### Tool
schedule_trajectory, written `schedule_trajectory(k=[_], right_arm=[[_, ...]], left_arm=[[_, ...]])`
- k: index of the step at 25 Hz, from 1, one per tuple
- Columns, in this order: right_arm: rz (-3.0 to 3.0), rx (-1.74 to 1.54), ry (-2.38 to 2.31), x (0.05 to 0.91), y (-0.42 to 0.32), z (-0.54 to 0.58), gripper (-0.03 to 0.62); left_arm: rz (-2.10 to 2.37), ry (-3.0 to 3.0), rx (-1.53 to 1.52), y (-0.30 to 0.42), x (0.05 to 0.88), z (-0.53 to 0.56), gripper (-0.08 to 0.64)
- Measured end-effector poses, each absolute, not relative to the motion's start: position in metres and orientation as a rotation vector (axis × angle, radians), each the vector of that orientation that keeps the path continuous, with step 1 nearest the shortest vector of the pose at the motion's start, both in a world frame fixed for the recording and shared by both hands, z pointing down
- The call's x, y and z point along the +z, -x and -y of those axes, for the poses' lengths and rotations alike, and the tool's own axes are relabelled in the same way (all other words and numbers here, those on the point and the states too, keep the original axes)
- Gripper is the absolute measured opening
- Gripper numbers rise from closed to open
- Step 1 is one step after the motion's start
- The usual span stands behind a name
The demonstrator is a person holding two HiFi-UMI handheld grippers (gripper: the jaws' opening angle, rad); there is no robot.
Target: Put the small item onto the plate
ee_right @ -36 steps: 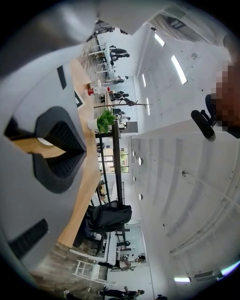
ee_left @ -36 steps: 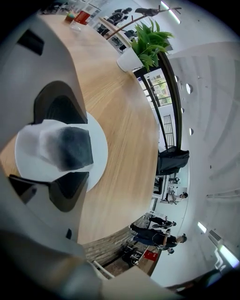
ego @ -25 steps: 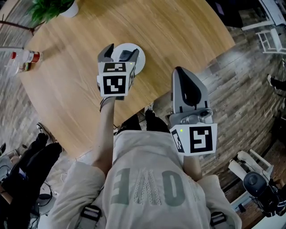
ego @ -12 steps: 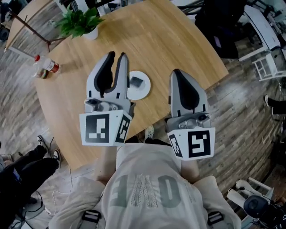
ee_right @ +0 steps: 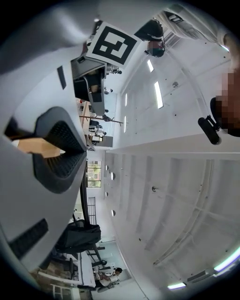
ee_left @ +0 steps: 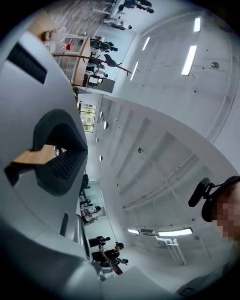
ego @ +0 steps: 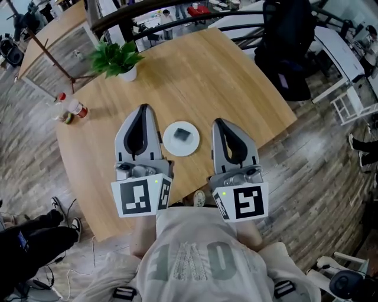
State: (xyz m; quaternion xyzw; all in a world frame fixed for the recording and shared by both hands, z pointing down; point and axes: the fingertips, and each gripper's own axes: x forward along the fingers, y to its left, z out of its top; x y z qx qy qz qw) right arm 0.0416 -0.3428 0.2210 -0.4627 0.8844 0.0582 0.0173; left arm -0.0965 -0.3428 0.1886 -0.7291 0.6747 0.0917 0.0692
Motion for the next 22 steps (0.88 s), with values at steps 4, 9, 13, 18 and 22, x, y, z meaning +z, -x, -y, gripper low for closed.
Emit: schedule_trajectory(k=[4, 9, 13, 18, 22], right_arm=[[-2.751, 0.166, 1.427, 0.221, -0.041, 0.339, 0.017], [-2.752, 0.17, 1.423, 0.221, -0.038, 0.338, 0.017], [-2.752, 0.175, 1.425, 0.221, -0.038, 0.337, 0.017], [-2.761, 0.177, 1.427, 0.224, -0.036, 0.335, 0.017], [-2.778, 0.179, 1.425, 0.226, -0.034, 0.335, 0.017]], left_arm=[[-2.021, 2.194, 0.304, 0.097, 0.183, 0.335, 0.009], [-2.027, 2.204, 0.254, 0.098, 0.188, 0.335, 0.009], [-2.013, 2.227, 0.254, 0.096, 0.189, 0.336, 0.009], [-2.0, 2.258, 0.257, 0.094, 0.191, 0.336, 0.009], [-1.995, 2.267, 0.215, 0.091, 0.196, 0.339, 0.009]])
